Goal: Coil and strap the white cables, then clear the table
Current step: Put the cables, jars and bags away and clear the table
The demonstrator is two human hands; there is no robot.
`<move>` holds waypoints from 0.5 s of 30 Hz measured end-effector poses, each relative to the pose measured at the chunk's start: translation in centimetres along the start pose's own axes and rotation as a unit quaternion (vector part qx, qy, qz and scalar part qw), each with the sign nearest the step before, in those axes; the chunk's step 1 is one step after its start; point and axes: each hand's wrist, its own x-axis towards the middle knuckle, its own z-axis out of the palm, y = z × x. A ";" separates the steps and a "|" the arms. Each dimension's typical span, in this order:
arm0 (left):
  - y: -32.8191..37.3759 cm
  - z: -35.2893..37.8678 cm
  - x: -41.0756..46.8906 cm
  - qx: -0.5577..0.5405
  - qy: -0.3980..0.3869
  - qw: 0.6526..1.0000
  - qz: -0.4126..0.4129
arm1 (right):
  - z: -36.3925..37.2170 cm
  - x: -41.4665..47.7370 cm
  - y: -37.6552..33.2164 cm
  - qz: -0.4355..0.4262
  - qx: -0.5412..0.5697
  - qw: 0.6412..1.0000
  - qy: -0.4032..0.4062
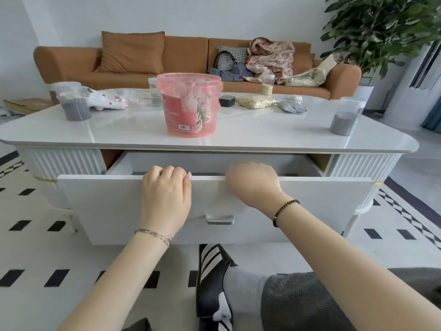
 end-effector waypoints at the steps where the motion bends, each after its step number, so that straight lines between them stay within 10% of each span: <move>1: 0.0 -0.2 -0.2 -0.004 0.004 1.000 -0.003 | -0.1 -0.5 -0.1 0.000 -0.002 1.000 -0.007; 15: 1.6 -4.0 -2.4 0.009 -0.083 0.996 -0.032 | -1.3 -5.2 -1.5 -0.024 -0.045 0.999 0.013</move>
